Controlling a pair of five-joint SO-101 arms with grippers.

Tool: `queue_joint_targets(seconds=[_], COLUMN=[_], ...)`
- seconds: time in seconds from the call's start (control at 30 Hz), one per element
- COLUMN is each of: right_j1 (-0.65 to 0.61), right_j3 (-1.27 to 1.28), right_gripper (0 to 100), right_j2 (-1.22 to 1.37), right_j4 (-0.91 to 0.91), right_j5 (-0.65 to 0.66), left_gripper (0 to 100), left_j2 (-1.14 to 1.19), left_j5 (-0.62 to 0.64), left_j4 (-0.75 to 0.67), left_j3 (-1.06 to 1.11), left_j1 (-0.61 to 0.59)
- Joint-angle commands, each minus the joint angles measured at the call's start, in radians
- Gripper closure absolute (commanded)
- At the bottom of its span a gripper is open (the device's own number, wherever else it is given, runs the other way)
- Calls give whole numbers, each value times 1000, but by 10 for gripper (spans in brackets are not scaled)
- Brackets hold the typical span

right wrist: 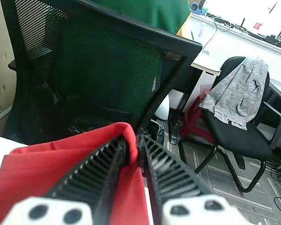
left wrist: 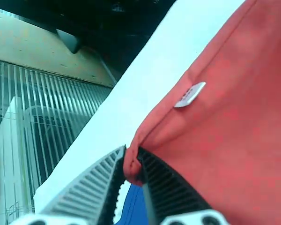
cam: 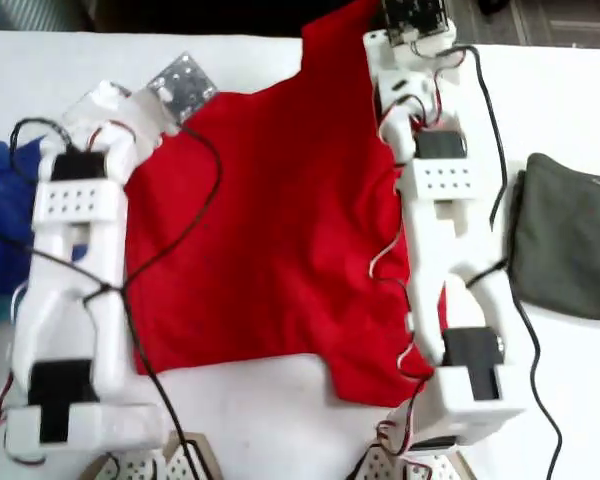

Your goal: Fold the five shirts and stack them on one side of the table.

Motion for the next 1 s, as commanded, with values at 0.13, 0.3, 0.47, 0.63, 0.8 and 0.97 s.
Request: queue_joint_targets(seconds=[0.13, 0.3, 0.47, 0.63, 0.8, 0.97], right_j1=[1, 1, 13, 56, 107, 114], right_j3=[-166, -264, -270, -269, -269, -269], right_gripper=[981, 981, 981, 981, 981, 981], right_j2=[67, 127, 113, 44, -15, -73], right_j4=[-21, -19, 139, 429, 730, 1021], right_j5=[-5, -6, -9, -9, -5, -3], left_gripper=[978, 978, 978, 978, 977, 977], left_j2=[133, 185, 170, 171, 173, 174], left_j5=[2, 2, 2, 0, 0, 0], left_j4=[41, 55, 244, 499, 683, 835], left_j3=[-293, -388, -381, -382, -382, -381], left_j1=[-2, -2, 12, 16, 16, 22])
